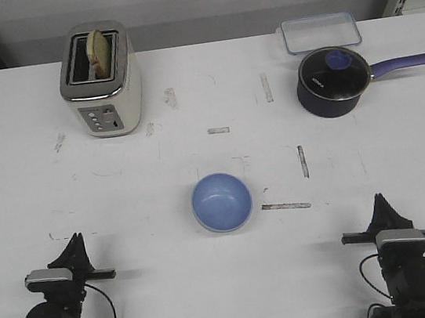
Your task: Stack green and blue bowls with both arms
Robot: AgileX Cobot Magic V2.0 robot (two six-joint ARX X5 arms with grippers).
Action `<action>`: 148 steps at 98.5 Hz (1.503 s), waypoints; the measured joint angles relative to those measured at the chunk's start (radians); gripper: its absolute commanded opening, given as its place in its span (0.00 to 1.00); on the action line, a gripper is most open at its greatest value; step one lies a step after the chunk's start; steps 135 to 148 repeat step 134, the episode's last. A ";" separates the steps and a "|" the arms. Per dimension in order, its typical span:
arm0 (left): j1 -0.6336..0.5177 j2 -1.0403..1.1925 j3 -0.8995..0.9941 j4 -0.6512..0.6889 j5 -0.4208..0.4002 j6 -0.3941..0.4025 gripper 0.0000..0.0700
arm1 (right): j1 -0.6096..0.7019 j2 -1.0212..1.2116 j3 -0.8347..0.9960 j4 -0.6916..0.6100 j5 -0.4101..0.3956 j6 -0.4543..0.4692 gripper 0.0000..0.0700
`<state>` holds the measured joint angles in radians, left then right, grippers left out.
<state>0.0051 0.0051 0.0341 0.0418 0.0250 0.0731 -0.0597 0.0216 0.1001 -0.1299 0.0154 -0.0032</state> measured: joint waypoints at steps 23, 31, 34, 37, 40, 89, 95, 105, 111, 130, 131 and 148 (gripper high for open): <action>0.000 0.000 0.000 0.000 0.000 0.000 0.00 | 0.001 -0.016 -0.085 0.008 -0.048 0.012 0.00; 0.000 0.000 0.000 0.001 0.000 0.000 0.00 | 0.001 -0.020 -0.085 0.016 -0.048 0.012 0.00; 0.000 0.000 0.000 0.000 0.000 0.000 0.00 | 0.001 -0.020 -0.085 0.015 -0.047 0.012 0.00; 0.000 0.000 0.000 0.000 0.000 0.000 0.00 | 0.001 -0.020 -0.085 0.015 -0.045 0.012 0.00; 0.000 0.000 0.000 0.000 0.000 0.000 0.00 | 0.001 -0.020 -0.085 0.015 -0.045 0.012 0.00; 0.000 0.000 0.000 0.000 0.000 0.000 0.00 | 0.001 -0.020 -0.085 0.015 -0.045 0.012 0.00; 0.000 0.000 0.000 0.000 0.000 0.000 0.00 | 0.001 -0.020 -0.085 0.015 -0.045 0.012 0.00; 0.000 0.000 0.000 0.000 0.000 0.000 0.00 | 0.001 -0.020 -0.085 0.015 -0.045 0.012 0.00; 0.000 0.000 0.000 0.000 0.000 0.000 0.00 | 0.001 -0.020 -0.085 0.015 -0.045 0.012 0.00; 0.000 0.000 0.000 0.000 0.000 0.000 0.00 | 0.001 -0.020 -0.085 0.015 -0.045 0.012 0.00; 0.000 0.000 0.000 0.000 0.000 0.000 0.00 | 0.001 -0.020 -0.085 0.015 -0.045 0.012 0.00; 0.000 0.000 0.000 0.000 0.000 0.000 0.00 | 0.001 -0.020 -0.085 0.015 -0.045 0.012 0.00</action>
